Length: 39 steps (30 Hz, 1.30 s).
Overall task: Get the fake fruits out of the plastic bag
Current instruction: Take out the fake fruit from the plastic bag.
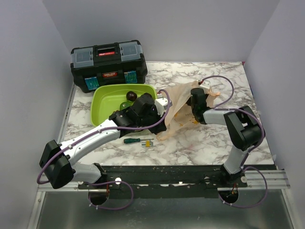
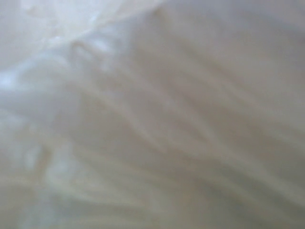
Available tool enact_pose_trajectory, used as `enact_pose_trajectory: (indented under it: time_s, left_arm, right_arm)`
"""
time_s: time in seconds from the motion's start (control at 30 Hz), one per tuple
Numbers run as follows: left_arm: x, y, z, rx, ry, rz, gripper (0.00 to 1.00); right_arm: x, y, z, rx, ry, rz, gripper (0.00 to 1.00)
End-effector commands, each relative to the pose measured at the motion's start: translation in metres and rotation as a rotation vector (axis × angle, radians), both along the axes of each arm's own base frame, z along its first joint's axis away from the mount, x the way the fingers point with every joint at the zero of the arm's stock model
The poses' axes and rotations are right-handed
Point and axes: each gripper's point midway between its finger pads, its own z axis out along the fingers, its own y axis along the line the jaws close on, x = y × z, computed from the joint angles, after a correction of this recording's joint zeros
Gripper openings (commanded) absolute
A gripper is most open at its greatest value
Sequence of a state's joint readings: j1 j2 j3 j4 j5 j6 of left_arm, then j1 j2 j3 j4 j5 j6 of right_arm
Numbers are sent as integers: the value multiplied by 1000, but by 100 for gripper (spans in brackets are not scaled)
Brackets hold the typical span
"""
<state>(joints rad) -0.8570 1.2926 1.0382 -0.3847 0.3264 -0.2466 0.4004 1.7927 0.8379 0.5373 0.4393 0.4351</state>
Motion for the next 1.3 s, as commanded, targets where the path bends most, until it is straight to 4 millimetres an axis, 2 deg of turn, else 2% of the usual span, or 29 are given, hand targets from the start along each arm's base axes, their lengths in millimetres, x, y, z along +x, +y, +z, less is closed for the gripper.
enact_pose_trajectory:
  time_s: [0.0,0.2,0.27,0.57,0.7,0.83,0.93,0.97,1.0,1.07,1.27]
  left_arm:
    - [-10,-4,5,-27,10,-52,0]
    - [-11,-4,4,-21,9,-54,0]
    - [-10,-4,3,-18,10,-54,0]
    - [-10,-6,-1,-10,24,-57,0]
    - [-10,-7,-3,-6,31,-59,0]
    - [-11,-8,-4,-4,37,-62,0]
    - [-10,-8,-4,-3,37,-61,0]
    - [-12,-5,10,-33,9,-60,0]
    - [-10,-7,-3,-3,34,-57,0]
    - [-10,-7,-3,-3,36,-57,0]
    - [-11,-8,-2,-7,42,-60,0]
  right_arm:
    - [18,-4,-4,113,-25,-61,83]
    - [43,-3,-10,189,-57,-86,91]
    - [50,-2,-7,231,-81,-85,100]
    - [78,18,-8,303,-119,-34,100]
    - [91,10,-18,304,-79,-128,99]
    - [103,16,-31,279,-28,-114,92]
    - [106,21,-43,261,20,-93,85]
    - [105,23,-44,266,28,-86,83]
    - [104,23,-43,261,27,-81,81]
    - [102,26,-40,273,25,-62,78]
    - [98,44,-33,258,33,72,90]
